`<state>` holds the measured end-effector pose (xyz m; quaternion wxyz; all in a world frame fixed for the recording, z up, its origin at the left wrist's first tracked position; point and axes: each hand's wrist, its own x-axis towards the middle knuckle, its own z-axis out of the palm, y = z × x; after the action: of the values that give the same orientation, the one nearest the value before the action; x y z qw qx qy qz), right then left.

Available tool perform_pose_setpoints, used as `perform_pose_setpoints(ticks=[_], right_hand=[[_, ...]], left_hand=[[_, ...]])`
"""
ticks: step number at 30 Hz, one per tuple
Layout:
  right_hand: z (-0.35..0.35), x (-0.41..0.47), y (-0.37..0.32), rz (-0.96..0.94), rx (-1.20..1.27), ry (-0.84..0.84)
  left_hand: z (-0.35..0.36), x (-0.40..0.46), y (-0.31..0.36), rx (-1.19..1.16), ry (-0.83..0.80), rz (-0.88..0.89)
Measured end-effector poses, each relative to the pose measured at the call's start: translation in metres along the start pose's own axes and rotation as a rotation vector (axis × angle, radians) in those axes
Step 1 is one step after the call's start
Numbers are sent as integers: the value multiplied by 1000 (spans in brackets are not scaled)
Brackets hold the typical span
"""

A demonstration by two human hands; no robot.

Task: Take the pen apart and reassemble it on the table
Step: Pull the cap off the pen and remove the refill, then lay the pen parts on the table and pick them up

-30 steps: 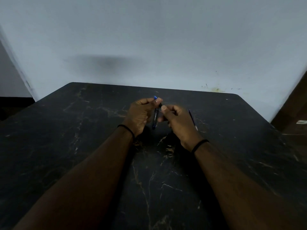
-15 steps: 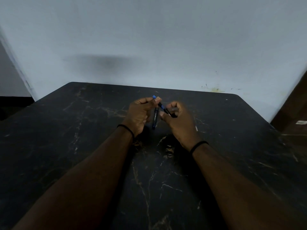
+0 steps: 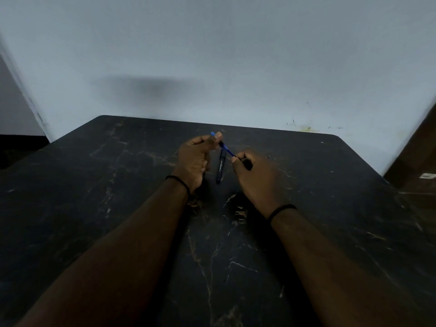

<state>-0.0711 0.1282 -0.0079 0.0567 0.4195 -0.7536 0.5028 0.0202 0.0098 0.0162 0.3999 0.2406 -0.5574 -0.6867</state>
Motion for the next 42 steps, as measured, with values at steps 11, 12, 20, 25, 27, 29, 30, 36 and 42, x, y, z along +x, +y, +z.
perform_pose_setpoints(ticks=[11, 12, 20, 25, 27, 29, 30, 36, 42], right_hand=[[0, 1, 7, -47, -90, -12], [0, 1, 8, -44, -97, -22], [-4, -2, 3, -26, -121, -52], [-2, 0, 5, -32, -102, -37], [-2, 0, 7, -35, -107, -36], [-1, 1, 8, -27, -86, -33], [-1, 0, 8, -18, -65, -27], [-4, -1, -3, 32, 150, 137], [-13, 9, -10, 47, 259, 337]], left_hand=[[-35, 21, -3, 938, 414, 163], [-36, 21, -3, 1022, 427, 158], [-44, 21, 2, 1403, 432, -36], [-46, 24, -1, 1458, 385, -74], [-48, 26, -3, 1463, 384, -78], [-50, 29, -8, 1383, 345, -90], [-50, 30, -10, 1333, 336, -79], [-16, 12, -3, 992, 406, 550], [15, -7, -17, 878, -208, 606]])
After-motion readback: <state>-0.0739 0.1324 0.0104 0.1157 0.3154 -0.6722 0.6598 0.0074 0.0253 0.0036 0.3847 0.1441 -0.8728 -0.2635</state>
